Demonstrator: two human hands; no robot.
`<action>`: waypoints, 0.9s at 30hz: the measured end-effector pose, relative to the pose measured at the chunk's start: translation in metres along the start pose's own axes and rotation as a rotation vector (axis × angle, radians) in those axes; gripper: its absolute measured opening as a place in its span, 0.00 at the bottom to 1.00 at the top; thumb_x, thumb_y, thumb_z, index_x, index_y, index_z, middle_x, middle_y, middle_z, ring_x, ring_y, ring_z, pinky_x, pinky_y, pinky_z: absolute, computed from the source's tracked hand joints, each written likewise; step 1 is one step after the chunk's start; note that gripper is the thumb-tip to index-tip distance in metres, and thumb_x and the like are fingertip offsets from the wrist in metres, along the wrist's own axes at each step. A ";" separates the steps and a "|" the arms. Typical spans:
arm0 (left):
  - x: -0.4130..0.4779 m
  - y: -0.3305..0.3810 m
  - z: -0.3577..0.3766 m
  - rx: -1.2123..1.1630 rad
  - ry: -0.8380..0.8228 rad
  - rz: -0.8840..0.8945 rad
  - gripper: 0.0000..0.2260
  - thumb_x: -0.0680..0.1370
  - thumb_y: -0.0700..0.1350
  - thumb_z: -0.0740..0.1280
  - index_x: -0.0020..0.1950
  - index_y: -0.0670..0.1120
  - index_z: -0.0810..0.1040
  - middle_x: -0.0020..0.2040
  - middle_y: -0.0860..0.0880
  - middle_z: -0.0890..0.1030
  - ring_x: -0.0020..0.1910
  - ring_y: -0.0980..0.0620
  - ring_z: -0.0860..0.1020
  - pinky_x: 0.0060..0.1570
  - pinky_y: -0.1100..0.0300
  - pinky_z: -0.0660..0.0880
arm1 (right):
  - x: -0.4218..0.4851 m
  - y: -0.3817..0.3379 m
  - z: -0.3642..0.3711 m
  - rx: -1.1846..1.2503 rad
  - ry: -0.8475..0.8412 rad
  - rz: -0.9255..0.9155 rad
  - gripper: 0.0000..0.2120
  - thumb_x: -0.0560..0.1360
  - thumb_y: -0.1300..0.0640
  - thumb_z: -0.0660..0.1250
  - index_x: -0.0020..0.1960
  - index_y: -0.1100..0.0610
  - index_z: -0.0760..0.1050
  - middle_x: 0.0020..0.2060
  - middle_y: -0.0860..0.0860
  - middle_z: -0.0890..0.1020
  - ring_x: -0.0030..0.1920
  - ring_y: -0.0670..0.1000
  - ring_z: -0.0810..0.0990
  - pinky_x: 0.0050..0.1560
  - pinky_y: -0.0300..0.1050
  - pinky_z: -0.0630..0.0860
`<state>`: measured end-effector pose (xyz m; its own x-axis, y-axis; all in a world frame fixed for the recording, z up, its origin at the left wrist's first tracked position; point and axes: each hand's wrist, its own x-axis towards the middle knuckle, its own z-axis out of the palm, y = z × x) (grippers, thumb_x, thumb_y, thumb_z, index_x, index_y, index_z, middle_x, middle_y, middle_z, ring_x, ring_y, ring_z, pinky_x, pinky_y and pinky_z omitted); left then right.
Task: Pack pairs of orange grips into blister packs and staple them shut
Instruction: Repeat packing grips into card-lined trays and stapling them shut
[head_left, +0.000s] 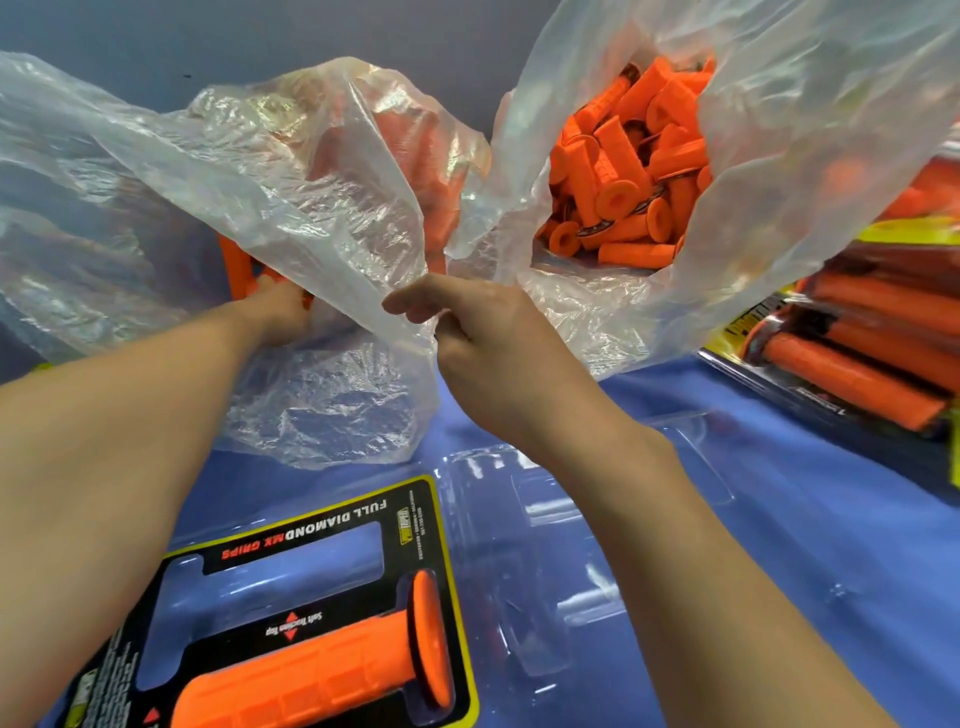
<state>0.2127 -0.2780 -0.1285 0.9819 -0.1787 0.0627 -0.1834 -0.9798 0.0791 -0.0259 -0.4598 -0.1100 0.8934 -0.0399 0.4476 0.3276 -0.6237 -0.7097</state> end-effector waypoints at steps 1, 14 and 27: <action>-0.002 0.000 -0.001 -0.049 0.015 0.039 0.15 0.81 0.36 0.60 0.64 0.27 0.70 0.64 0.27 0.72 0.64 0.29 0.70 0.63 0.41 0.67 | 0.000 0.000 0.000 -0.005 -0.004 -0.001 0.22 0.77 0.68 0.55 0.62 0.53 0.80 0.56 0.52 0.82 0.59 0.52 0.78 0.59 0.50 0.73; -0.018 -0.022 -0.016 -0.335 0.213 -0.039 0.06 0.77 0.32 0.62 0.42 0.39 0.75 0.37 0.44 0.75 0.34 0.47 0.72 0.38 0.54 0.68 | -0.001 -0.006 0.008 -0.041 -0.019 -0.029 0.23 0.76 0.68 0.55 0.62 0.52 0.79 0.56 0.52 0.81 0.59 0.52 0.77 0.60 0.52 0.73; -0.073 -0.032 -0.076 -1.380 0.223 -0.295 0.16 0.80 0.30 0.53 0.39 0.48 0.66 0.36 0.49 0.70 0.32 0.56 0.67 0.28 0.64 0.65 | -0.010 -0.021 0.014 -0.139 -0.100 -0.061 0.23 0.77 0.68 0.55 0.62 0.49 0.79 0.56 0.49 0.80 0.59 0.53 0.76 0.59 0.52 0.73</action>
<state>0.1435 -0.2263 -0.0596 0.9875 0.1571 0.0156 -0.0022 -0.0854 0.9963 -0.0372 -0.4350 -0.1074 0.9018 0.0748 0.4256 0.3423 -0.7248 -0.5978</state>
